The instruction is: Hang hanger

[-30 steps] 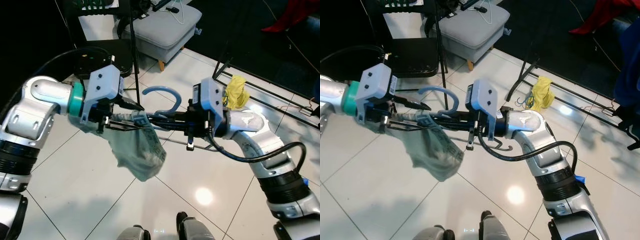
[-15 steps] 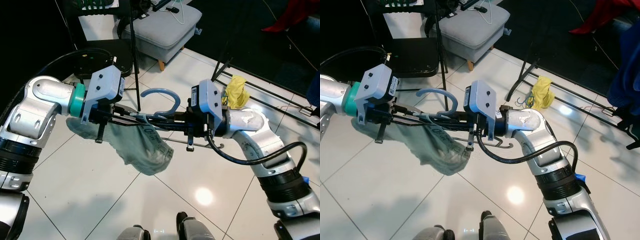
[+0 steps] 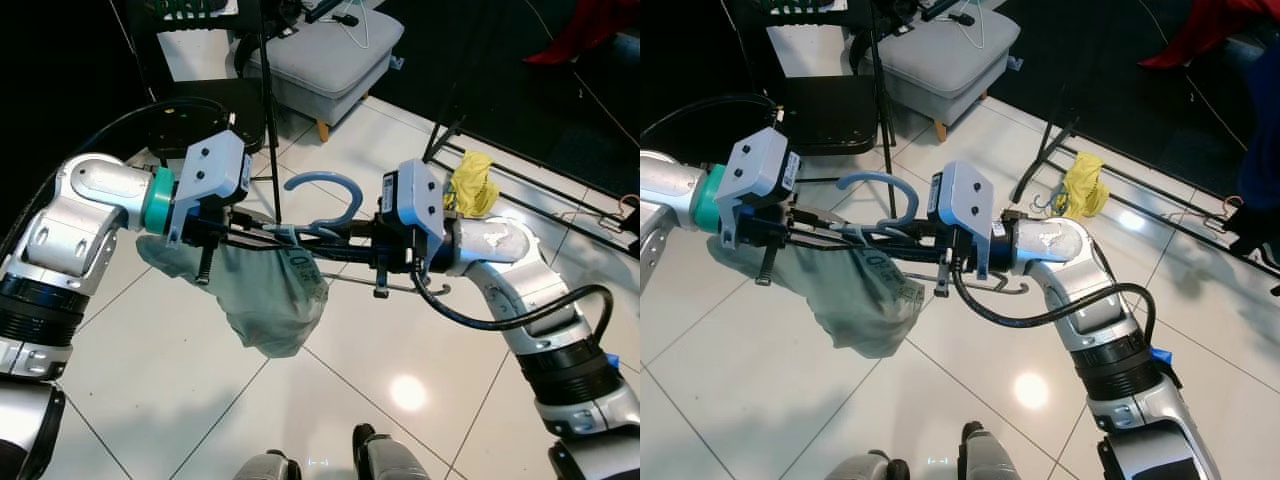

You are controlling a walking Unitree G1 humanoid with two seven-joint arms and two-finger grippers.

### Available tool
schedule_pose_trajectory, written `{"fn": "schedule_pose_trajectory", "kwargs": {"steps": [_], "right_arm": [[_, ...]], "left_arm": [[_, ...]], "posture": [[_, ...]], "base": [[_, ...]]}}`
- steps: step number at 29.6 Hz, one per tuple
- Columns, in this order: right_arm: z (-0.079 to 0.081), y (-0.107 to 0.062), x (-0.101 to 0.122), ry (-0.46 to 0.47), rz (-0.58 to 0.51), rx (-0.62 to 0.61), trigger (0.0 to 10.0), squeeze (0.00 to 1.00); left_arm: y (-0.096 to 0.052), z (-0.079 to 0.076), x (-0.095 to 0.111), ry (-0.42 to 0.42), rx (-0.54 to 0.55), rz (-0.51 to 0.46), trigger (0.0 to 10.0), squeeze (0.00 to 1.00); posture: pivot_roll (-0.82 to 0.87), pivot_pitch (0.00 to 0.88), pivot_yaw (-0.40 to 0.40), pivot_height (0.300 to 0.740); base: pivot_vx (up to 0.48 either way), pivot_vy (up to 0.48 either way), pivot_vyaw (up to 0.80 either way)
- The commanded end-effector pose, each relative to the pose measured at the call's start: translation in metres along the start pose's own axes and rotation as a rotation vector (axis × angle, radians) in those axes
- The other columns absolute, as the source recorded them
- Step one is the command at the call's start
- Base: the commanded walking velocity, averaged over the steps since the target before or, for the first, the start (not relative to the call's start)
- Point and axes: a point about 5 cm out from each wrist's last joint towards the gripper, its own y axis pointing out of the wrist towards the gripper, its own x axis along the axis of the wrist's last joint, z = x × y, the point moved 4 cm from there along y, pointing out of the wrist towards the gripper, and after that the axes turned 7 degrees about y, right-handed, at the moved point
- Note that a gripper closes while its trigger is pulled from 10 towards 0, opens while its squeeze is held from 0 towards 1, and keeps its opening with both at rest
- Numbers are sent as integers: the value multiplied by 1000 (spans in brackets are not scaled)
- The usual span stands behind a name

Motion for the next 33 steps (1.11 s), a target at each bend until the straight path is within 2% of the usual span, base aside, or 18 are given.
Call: {"fn": "schedule_pose_trajectory", "kwargs": {"steps": [1,3,4,7,9,11,13,14,15,17,18,19,20,22,23,30,32,33], "right_arm": [[6,-3,-5,20,20,23,10000,1000],[6,-3,-5,20,20,23,10000,1000],[12,-10,-9,42,52,56,10000,0],[20,-28,-14,84,113,88,10000,0],[20,-28,-14,84,113,88,10000,0],[26,-45,-19,113,160,84,10000,0],[26,-45,-19,113,160,84,10000,0],[26,-52,-21,125,172,59,10000,0],[19,-63,-23,124,177,-20,10000,0],[19,-63,-23,124,177,-20,10000,0],[5,-75,-23,119,155,-145,10000,0],[-18,-92,-22,109,111,-331,10000,0],[-18,-92,-22,109,111,-331,10000,0],[-44,-120,-24,130,9,-596,10000,0],[-49,-128,-25,148,-26,-664,10000,0],[-57,-154,-34,247,-174,-865,10000,0],[-63,-171,-51,348,-272,-1056,10000,0],[-63,-171,-51,348,-272,-1056,10000,0]], "left_arm": [[-2,5,1,10,26,6,0,0],[-2,5,1,10,26,6,0,0],[-3,6,-1,6,36,10,0,0],[-6,7,-4,-2,50,17,0,0],[-6,7,-4,-2,50,17,0,0],[-9,11,-5,-10,74,23,0,0],[-9,11,-5,-10,74,23,0,0],[-12,15,-6,-12,92,26,0,0],[-15,18,-7,-16,113,28,0,0],[-15,18,-7,-16,113,28,0,0],[-17,21,-8,-24,136,32,0,0],[-18,22,-10,-42,165,29,0,0],[-18,22,-10,-42,165,29,0,0],[-17,24,-12,-84,210,10,0,0],[-17,24,-13,-95,226,3,0,0],[-17,28,-15,-135,290,-15,0,0],[-18,36,-15,-160,368,-13,0,0],[-18,36,-15,-160,368,-13,0,0]], "posture": [[41,92,108,740],[41,92,108,740],[41,95,111,740],[38,100,111,740],[38,100,111,740],[34,103,114,740],[34,103,114,740],[32,105,115,740],[29,106,116,740],[29,106,116,740],[30,105,118,740],[28,105,120,740],[28,105,120,740],[27,106,124,740],[27,106,124,740],[32,107,121,740],[36,110,123,740],[36,110,123,740]], "base": [[0,0,0],[0,0,0],[0,0,0],[0,0,0],[0,0,0],[0,0,0],[0,0,0],[0,0,0],[0,0,0],[0,0,0],[0,0,0],[0,0,0],[0,0,0],[0,0,0],[0,0,0],[0,0,0],[0,0,0],[0,0,0]]}}
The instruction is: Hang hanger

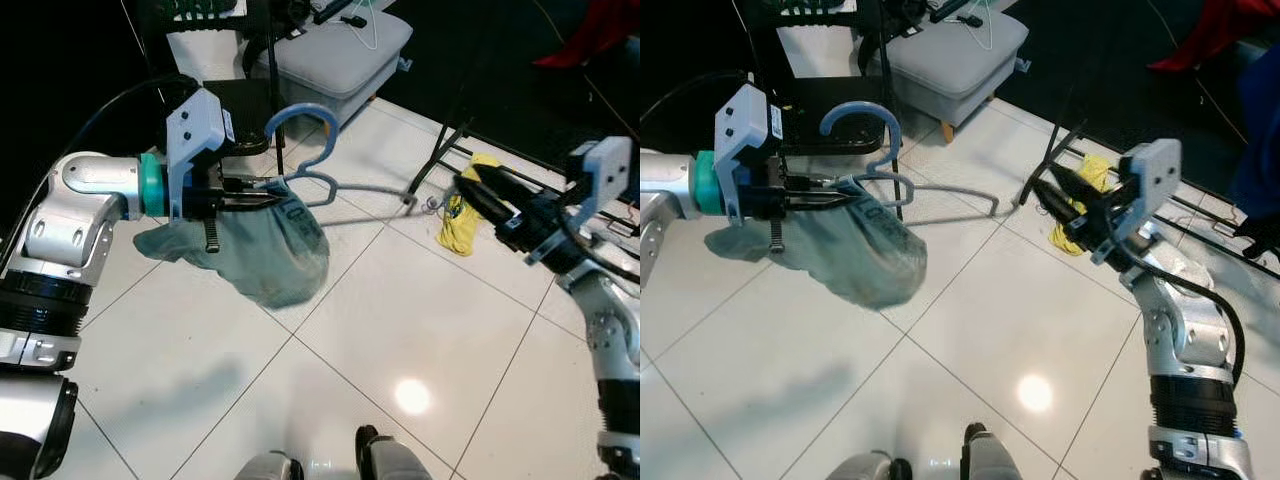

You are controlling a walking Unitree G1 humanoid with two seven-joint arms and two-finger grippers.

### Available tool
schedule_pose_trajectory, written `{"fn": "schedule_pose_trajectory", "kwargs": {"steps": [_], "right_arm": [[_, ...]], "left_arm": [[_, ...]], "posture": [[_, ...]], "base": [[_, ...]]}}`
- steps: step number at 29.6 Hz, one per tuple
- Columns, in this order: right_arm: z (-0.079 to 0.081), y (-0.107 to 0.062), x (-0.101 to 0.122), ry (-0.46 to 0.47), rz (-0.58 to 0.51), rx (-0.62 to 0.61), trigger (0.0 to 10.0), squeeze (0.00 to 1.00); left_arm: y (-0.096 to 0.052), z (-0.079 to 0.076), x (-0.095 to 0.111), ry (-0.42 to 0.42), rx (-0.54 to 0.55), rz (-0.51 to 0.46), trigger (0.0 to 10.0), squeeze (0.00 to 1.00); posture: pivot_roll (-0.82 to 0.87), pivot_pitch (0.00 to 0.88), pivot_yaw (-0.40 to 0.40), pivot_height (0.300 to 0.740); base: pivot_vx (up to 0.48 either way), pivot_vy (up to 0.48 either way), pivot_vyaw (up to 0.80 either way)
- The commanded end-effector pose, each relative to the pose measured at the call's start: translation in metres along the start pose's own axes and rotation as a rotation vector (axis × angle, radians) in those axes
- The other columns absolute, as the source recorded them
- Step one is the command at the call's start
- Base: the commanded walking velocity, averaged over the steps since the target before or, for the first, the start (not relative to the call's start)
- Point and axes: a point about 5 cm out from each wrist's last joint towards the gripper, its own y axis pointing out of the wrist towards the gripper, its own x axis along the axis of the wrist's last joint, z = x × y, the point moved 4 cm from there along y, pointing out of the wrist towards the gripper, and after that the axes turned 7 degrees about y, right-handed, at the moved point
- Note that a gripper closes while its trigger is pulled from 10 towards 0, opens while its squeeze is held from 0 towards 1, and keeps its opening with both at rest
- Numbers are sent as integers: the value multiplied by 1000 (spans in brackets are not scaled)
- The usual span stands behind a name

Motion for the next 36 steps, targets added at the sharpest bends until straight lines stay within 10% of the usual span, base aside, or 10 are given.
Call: {"fn": "schedule_pose_trajectory", "kwargs": {"steps": [1,4,5,6,27,28,29,33,34,36], "right_arm": [[-10,-6,-15,83,-7,-100,10000,0],[-11,-1,-31,194,-31,-177,10000,0],[-7,3,-38,268,-40,-187,10000,0],[-1,9,-49,350,-35,-190,10000,0],[54,66,-81,993,66,17,10000,35],[57,65,-85,987,106,26,10000,769],[60,64,-91,1000,145,32,10000,1000],[62,63,-97,1015,184,29,10000,1000],[71,57,-112,1016,299,47,10000,278],[71,57,-112,1016,299,47,10000,278]], "left_arm": [[0,4,0,-19,47,1,0,0],[2,8,8,-8,88,-10,0,0],[3,11,13,-3,105,-19,6902,0],[4,15,20,5,121,-35,10000,0],[-9,-14,66,120,-76,-181,10000,0],[-7,-18,67,124,-90,-193,10000,0],[-6,-24,68,134,-106,-208,10000,0],[-4,-30,69,153,-115,-221,10000,0],[-1,-35,70,187,-113,-239,10000,0],[-1,-35,70,187,-113,-239,10000,0]], "posture": [[36,110,123,740],[37,108,124,740],[42,107,123,740],[48,105,121,740],[62,91,81,740],[62,91,81,740],[60,90,78,740],[54,90,69,740],[51,89,58,740],[51,89,58,740]], "base": [[0,0,0],[0,0,0],[0,0,0],[0,0,0],[0,0,0],[0,0,0],[0,0,0],[0,0,0],[0,0,0],[0,0,0]]}}
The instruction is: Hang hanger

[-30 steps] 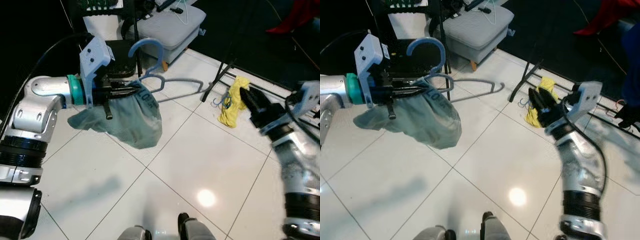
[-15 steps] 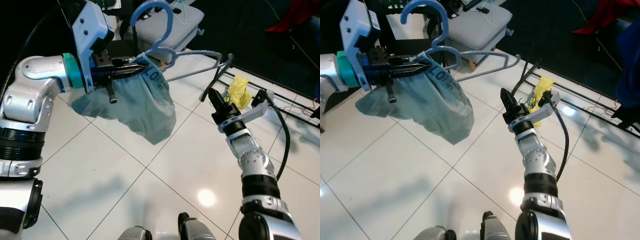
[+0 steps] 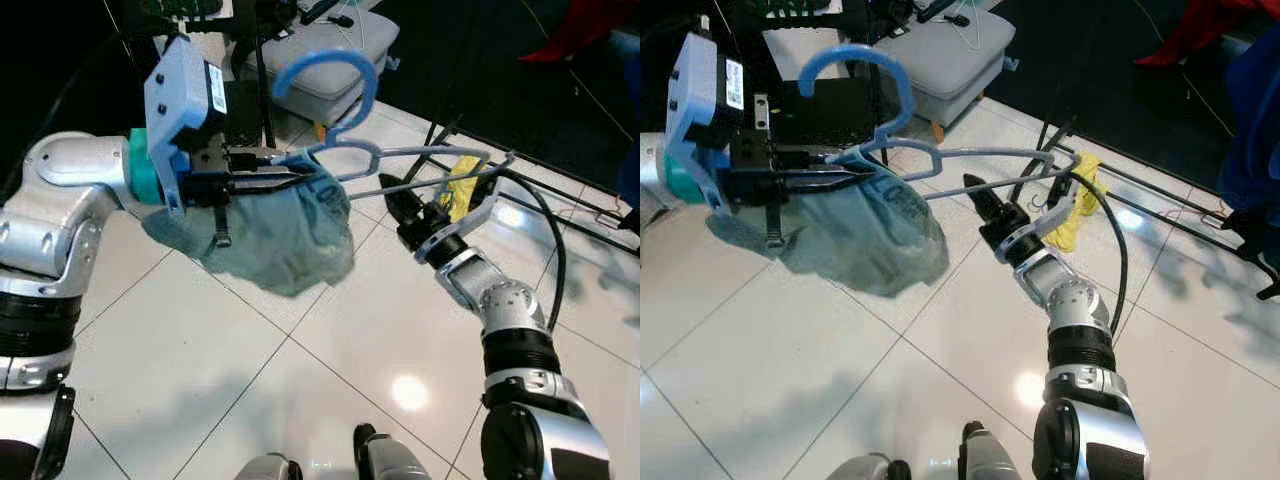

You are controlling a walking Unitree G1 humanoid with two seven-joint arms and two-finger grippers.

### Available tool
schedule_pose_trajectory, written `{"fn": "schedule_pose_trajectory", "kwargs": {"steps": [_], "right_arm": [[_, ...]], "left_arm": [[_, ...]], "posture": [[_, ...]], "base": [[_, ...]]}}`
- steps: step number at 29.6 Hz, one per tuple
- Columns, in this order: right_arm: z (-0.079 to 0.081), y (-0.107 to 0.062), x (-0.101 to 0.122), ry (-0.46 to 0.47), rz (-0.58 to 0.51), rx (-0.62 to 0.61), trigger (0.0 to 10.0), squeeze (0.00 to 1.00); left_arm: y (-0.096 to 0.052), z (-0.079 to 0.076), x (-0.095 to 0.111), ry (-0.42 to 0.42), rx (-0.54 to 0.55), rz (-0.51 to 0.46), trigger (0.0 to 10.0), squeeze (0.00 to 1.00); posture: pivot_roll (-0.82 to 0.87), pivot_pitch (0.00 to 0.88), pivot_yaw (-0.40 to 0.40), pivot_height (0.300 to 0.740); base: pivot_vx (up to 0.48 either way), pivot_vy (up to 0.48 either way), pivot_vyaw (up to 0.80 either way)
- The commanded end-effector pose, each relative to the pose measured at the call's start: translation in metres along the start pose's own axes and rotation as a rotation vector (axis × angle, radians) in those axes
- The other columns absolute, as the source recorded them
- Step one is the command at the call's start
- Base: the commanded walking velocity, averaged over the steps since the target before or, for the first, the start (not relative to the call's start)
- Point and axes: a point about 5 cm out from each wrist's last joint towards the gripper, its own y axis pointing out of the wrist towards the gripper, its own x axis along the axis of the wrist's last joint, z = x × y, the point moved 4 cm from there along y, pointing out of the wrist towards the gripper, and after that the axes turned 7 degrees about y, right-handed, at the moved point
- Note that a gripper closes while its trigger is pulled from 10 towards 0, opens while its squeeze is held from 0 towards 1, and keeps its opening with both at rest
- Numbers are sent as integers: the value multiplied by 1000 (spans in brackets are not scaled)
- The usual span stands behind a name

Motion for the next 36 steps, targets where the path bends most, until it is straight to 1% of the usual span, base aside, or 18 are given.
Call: {"fn": "schedule_pose_trajectory", "kwargs": {"steps": [1,2,3,4,5,7,9,15,19,23,24,26,28,29,30,31,33,36], "right_arm": [[-6,-2,-10,9,42,-22,10000,278],[-13,-7,-21,-28,123,-46,10000,0],[-13,-7,-21,-28,123,-46,10000,0],[-26,-15,-31,-71,204,-102,10000,0],[-26,-15,-31,-71,204,-102,10000,0],[-38,-25,-36,-110,264,-151,10000,0],[-59,-41,-34,-186,333,-247,10000,0],[-70,-55,-29,-226,372,-304,10000,0],[-73,-62,-29,-214,374,-304,10000,0],[-63,-56,-19,-180,313,-264,10000,0],[-49,-48,0,-160,216,-209,10000,0],[-49,-48,0,-160,216,-209,10000,0],[-7,-37,39,-143,49,-27,10000,0],[-7,-37,39,-143,49,-27,10000,0],[16,-34,49,-148,22,76,10000,0],[16,-34,49,-148,22,76,10000,0],[43,-27,41,-202,96,194,10000,0],[46,-22,22,-280,213,200,10000,0]], "left_arm": [[2,-5,2,24,-26,-4,10000,0],[3,-5,3,38,-21,-10,10000,0],[3,-5,3,38,-21,-10,10000,0],[2,-5,5,47,-23,-17,10000,0],[2,-5,5,47,-23,-17,10000,0],[2,-6,7,61,-31,-22,10000,0],[1,-9,10,88,-49,-19,10000,0],[0,-9,7,102,-46,-2,10000,0],[1,-10,6,103,-44,-2,10000,0],[2,-12,6,109,-52,-7,10000,0],[3,-13,6,111,-54,-5,10000,0],[3,-13,6,111,-54,-5,10000,0],[4,-15,3,112,-58,0,10000,0],[4,-15,3,112,-58,0,10000,0],[5,-18,1,108,-63,-2,10000,0],[5,-18,1,108,-63,-2,10000,0],[8,-22,1,104,-81,-12,10000,0],[11,-23,3,108,-89,-24,10000,0]], "posture": [[51,89,58,740],[49,89,57,740],[49,89,57,740],[46,92,57,740],[46,92,57,740],[44,94,56,740],[47,99,51,740],[46,105,47,740],[39,111,55,740],[40,112,57,740],[41,112,57,740],[41,112,57,740],[43,119,62,740],[43,119,62,740],[35,121,68,740],[35,121,68,740],[30,120,70,740],[31,118,69,740]], "base": [[0,0,0],[0,0,0],[0,0,0],[0,0,0],[0,0,0],[0,0,0],[0,0,0],[0,0,0],[0,0,0],[0,0,0],[0,0,0],[0,0,0],[0,0,0],[0,0,0],[0,0,0],[0,0,0],[0,0,0],[0,0,0]]}}
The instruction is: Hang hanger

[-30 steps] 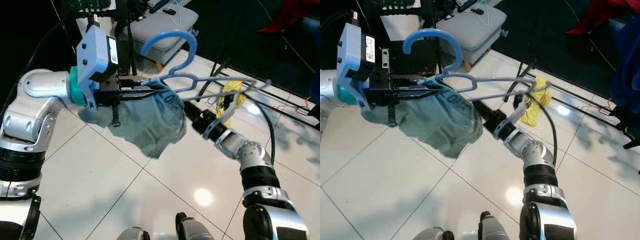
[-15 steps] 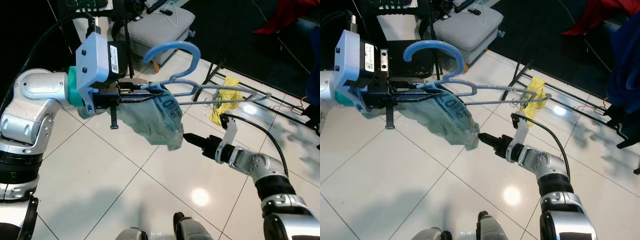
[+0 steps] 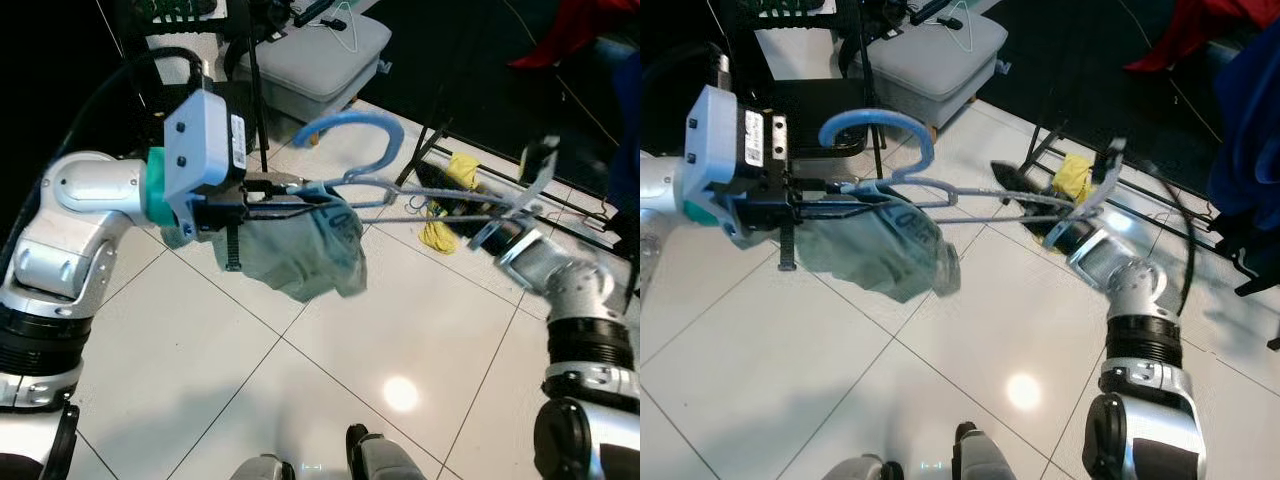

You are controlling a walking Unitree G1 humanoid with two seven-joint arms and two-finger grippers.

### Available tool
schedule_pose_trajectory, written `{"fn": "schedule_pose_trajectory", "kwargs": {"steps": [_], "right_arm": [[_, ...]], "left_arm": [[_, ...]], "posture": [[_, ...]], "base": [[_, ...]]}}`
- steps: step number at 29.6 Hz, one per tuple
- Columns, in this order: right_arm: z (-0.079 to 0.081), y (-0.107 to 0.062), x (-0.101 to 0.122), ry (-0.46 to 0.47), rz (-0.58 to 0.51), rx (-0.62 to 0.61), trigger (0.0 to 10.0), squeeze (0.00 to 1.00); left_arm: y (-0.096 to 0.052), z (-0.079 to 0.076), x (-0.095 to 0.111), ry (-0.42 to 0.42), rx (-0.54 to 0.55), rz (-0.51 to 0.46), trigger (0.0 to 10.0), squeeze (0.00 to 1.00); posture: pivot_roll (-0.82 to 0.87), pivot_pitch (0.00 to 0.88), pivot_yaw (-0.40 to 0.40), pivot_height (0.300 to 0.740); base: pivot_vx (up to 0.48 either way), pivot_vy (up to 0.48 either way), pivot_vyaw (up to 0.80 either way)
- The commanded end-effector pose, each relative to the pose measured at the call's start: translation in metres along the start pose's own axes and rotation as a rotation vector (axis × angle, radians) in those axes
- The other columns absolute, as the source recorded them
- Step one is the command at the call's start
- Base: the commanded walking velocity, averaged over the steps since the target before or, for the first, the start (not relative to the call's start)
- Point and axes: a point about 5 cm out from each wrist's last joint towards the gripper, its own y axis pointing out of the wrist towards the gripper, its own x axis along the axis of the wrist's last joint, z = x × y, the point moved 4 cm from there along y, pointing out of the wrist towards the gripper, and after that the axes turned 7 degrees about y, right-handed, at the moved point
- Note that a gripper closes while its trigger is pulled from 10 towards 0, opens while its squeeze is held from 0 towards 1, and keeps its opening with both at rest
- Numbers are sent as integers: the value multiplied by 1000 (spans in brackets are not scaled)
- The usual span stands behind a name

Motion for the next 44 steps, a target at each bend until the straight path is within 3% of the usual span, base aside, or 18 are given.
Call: {"fn": "schedule_pose_trajectory", "kwargs": {"steps": [1,2,3,6,7,9,11,12,17,21,27,31,32,35,36,44], "right_arm": [[-2,1,-18,-9,84,-6,10000,0],[-2,1,-18,-9,84,-6,10000,0],[-5,3,-28,-54,153,-26,10000,0],[-5,3,-28,-54,153,-26,10000,0],[-14,3,-42,-120,247,-59,10000,0],[-14,3,-42,-120,247,-59,10000,0],[-48,-12,-65,-223,411,-195,10000,0],[-57,-21,-71,-232,447,-232,10000,0],[-62,-29,-74,-228,461,-252,10000,0],[-62,-47,-84,-197,480,-243,10000,0],[-56,-45,-74,-200,421,-214,10000,0],[-47,-27,-38,-244,249,-165,10000,0],[-47,-27,-38,-244,249,-165,10000,0],[-53,-22,-21,-288,167,-214,10000,0],[-64,-26,-15,-321,131,-301,10000,0],[-76,-39,-15,-313,104,-374,10000,0]], "left_arm": [[2,-4,2,18,-24,0,10000,0],[2,-4,2,18,-24,0,10000,0],[3,-3,4,20,-26,-7,10000,0],[3,-3,4,20,-26,-7,10000,0],[4,-4,6,22,-30,-15,10000,0],[4,-4,6,22,-30,-15,10000,0],[5,-4,11,33,-27,-29,10000,0],[5,-3,11,37,-22,-27,10000,0],[3,-2,7,46,-13,-7,10000,0],[1,-2,0,38,-3,13,10000,0],[2,-3,3,33,-15,-1,10000,0],[2,-4,9,30,-37,-21,10000,0],[2,-4,9,30,-37,-21,10000,0],[1,-5,12,27,-45,-32,10000,0],[0,-5,15,29,-46,-38,10000,0],[-6,-4,20,20,-47,-49,10000,0]], "posture": [[31,118,69,740],[31,118,69,740],[32,118,68,740],[32,118,68,740],[35,118,67,740],[35,118,67,740],[42,116,59,740],[46,117,58,740],[46,117,60,740],[36,124,70,740],[37,120,78,740],[41,117,81,740],[41,117,81,740],[48,111,78,740],[49,108,77,740],[49,105,76,740]], "base": [[0,0,0],[0,0,0],[0,0,0],[0,0,0],[0,0,0],[0,0,0],[0,0,0],[0,0,0],[0,0,0],[0,0,0],[0,0,0],[0,0,0],[0,0,0],[0,0,0],[0,0,0],[0,0,0]]}}
